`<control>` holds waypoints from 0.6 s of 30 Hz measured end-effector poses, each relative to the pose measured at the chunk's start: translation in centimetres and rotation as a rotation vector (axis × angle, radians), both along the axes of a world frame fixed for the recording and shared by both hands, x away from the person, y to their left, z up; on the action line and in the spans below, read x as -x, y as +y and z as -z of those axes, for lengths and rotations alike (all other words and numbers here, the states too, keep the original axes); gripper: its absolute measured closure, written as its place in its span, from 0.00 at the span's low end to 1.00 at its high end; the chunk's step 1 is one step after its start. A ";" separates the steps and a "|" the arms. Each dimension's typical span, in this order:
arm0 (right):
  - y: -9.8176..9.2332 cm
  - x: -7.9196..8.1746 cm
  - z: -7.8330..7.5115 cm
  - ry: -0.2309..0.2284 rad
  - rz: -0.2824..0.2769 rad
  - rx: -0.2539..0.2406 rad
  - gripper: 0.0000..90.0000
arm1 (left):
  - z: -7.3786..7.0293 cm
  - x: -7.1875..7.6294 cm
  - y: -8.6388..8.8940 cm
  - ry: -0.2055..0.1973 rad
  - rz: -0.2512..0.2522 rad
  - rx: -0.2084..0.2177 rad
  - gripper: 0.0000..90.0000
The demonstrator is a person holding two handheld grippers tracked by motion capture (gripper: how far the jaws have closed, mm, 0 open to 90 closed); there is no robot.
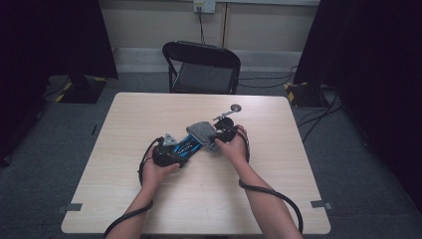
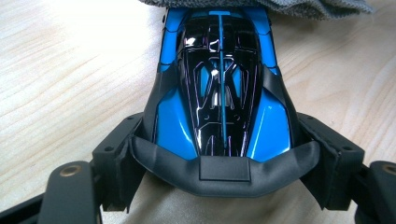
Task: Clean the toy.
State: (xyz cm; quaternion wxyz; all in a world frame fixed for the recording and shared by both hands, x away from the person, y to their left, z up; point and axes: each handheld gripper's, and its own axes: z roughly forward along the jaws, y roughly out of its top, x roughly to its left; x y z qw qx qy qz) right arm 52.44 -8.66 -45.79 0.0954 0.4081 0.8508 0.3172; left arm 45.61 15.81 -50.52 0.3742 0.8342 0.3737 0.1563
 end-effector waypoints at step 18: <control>-2.9 -0.6 -0.2 -0.031 0.087 0.018 0.84 | 0.0 0.0 0.0 0.000 0.000 0.000 0.27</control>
